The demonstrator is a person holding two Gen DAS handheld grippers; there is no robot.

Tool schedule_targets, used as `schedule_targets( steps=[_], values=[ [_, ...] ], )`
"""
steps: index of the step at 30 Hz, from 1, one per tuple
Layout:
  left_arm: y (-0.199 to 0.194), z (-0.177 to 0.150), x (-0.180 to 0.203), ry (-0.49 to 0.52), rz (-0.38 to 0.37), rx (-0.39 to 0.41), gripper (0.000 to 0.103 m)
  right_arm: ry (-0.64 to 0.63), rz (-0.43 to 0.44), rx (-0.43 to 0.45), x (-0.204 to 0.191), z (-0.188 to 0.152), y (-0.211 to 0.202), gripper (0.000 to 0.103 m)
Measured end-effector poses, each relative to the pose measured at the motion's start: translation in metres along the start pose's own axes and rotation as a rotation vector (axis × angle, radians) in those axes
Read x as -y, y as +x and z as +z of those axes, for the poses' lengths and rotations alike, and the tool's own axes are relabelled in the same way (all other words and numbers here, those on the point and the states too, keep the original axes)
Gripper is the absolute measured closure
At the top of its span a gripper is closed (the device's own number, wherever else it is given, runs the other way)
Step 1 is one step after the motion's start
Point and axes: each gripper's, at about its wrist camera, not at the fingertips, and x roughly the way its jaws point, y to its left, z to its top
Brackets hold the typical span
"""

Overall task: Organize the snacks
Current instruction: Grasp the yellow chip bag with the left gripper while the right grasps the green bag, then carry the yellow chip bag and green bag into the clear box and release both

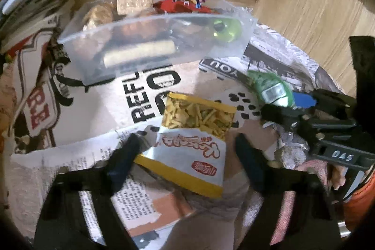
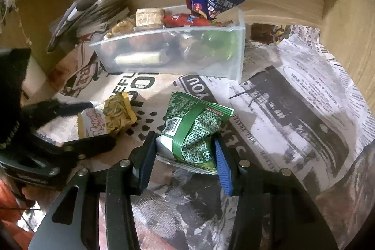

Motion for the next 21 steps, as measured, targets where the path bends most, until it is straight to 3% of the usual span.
schedule_targets(
  steps=[6, 12, 21],
  values=[
    [-0.002, -0.002, 0.004, 0.009, 0.027, 0.034, 0.041, 0.010, 0.015, 0.031, 0.003, 0.007, -0.009, 0.059],
    [-0.020, 0.004, 0.002, 0.018, 0.038, 0.083, 0.042, 0.002, 0.024, 0.073, 0.002, 0.019, -0.020, 0.059],
    [-0.065, 0.038, -0.006, 0.009, 0.062, 0.230, 0.042, -0.022, 0.028, 0.155, -0.002, 0.050, -0.033, 0.059]
  ],
)
